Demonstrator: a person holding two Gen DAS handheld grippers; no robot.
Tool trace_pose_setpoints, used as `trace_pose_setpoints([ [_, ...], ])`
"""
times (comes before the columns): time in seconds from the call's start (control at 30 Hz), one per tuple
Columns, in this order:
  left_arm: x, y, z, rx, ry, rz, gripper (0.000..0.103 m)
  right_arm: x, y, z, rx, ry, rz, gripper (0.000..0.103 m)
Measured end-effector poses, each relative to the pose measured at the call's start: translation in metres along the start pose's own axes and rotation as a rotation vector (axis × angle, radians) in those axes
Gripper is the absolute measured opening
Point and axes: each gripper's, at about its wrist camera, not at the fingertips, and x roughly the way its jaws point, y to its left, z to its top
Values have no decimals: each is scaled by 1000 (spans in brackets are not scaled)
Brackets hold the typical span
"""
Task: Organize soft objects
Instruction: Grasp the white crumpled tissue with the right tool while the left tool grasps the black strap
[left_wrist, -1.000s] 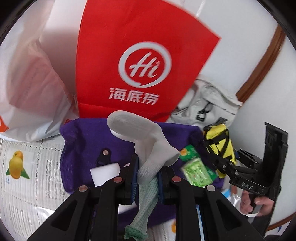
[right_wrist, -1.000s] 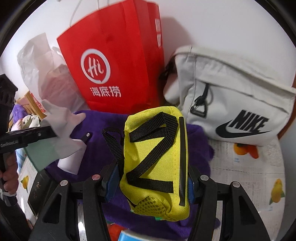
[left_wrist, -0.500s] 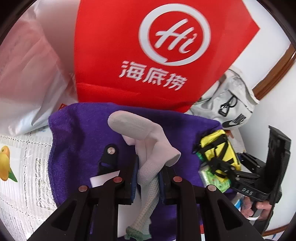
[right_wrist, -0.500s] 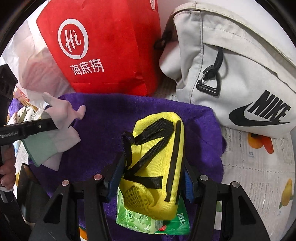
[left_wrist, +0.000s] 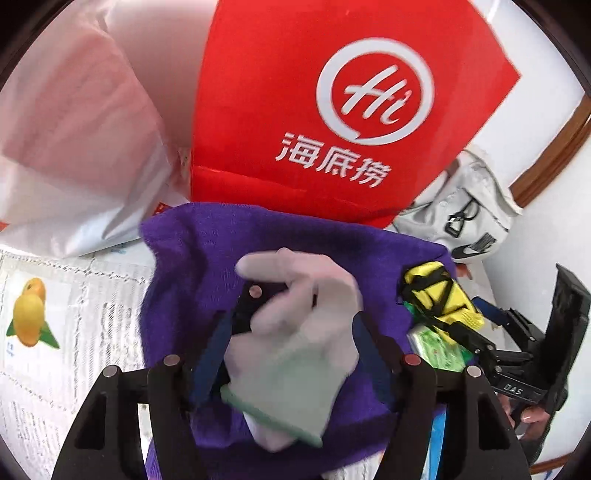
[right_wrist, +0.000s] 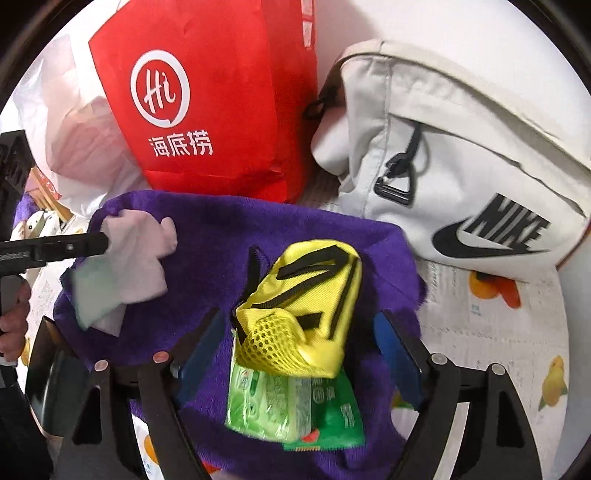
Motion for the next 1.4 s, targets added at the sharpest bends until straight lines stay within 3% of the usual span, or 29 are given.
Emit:
trace_pose_setpoints([
  [0.17,-31,2,-16,1,-26,47,66,-25,6,-14,31,-39,-22,82],
  [0.37,-79,5,-50,9,-80,65,65,-78,21,-47,60,-63,27,82],
  [0.5,-101,0,-78,19,-96,59,65,-112,52,-83,-10,-85,-9,82],
  [0.7,-131,-5,-129,47,-79,60,66,-143,90,-143,-100,-81,23,82],
  [0.9,-147,-4,-175,31,-96,7,66,-149,110,-195,-111,-29,53,79],
  [1.03,-151,-3,-201,54,-100,74,66,-148,119,-219,-120,-37,39,77],
  [1.27,-145,3,-240,63,-69,73,66,-126,122,-239,-89,-20,3,63],
  [1.4,-146,4,-256,71,-67,62,66,-118,120,-241,-53,-24,24,62],
])
